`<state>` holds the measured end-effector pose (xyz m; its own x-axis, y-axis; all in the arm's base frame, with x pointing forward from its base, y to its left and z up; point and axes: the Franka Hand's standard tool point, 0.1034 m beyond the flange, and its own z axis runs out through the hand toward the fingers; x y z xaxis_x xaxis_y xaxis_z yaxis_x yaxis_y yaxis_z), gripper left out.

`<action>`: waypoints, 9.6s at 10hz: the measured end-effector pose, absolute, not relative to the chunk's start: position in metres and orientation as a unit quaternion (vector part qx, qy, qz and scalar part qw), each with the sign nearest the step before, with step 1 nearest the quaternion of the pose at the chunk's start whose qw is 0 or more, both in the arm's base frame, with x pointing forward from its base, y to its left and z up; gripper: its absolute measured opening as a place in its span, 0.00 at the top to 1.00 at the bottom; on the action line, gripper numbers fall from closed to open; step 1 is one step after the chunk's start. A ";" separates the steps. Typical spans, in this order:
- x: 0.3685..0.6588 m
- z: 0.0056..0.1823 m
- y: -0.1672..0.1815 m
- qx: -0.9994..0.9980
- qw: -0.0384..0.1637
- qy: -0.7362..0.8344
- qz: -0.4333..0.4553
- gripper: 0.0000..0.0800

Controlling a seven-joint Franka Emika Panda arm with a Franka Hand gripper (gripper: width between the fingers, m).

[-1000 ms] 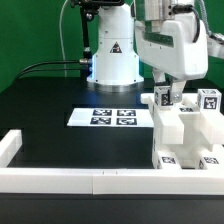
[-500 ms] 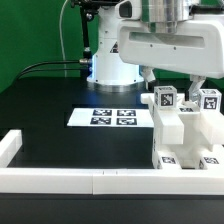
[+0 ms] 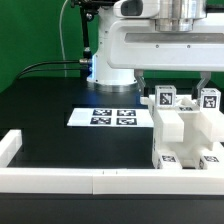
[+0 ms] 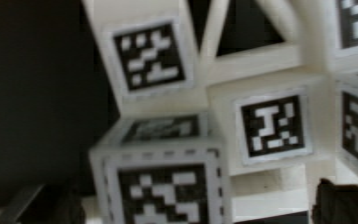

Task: Assemble chair

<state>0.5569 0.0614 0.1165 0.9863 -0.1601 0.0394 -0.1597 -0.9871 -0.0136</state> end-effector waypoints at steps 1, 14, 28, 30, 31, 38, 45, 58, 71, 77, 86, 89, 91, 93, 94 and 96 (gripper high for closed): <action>0.557 0.116 0.061 -0.996 0.005 0.089 -0.019 0.22; 0.554 0.112 0.053 -0.806 0.016 0.591 0.019 0.66; 0.554 0.117 0.058 -0.994 0.025 0.107 -0.017 0.42; 0.554 0.116 0.057 -0.984 0.026 0.173 -0.015 0.65; 0.555 0.116 0.057 -0.971 0.026 0.239 -0.013 0.65; 0.555 0.115 0.052 -0.764 0.047 0.644 0.010 0.65; 0.545 0.110 0.065 -0.956 0.047 0.288 -0.001 0.19; 0.553 0.111 0.057 -0.881 0.049 0.470 -0.009 0.65; 0.555 0.112 0.058 -0.925 0.052 0.376 -0.015 0.19; 0.556 0.111 0.050 -0.986 0.027 0.161 -0.020 0.19; 0.553 0.111 0.047 -0.702 0.043 0.711 0.015 0.65; 0.551 0.110 0.048 -0.662 0.042 0.748 0.019 0.65; 0.551 0.109 0.048 -0.670 0.041 0.741 0.019 0.52; 0.550 0.108 0.054 -0.732 0.035 0.680 0.014 0.35; 0.549 0.108 0.059 -0.788 0.034 0.614 0.010 0.22; 0.549 0.108 0.064 -0.883 0.037 0.469 0.003 0.20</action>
Offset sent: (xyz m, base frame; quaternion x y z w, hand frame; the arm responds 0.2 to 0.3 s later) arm 0.0000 0.0000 0.0000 0.0000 0.0000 0.1296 0.9916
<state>0.5486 0.0643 0.1082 0.5606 -0.8271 -0.0403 -0.8276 -0.5580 -0.0613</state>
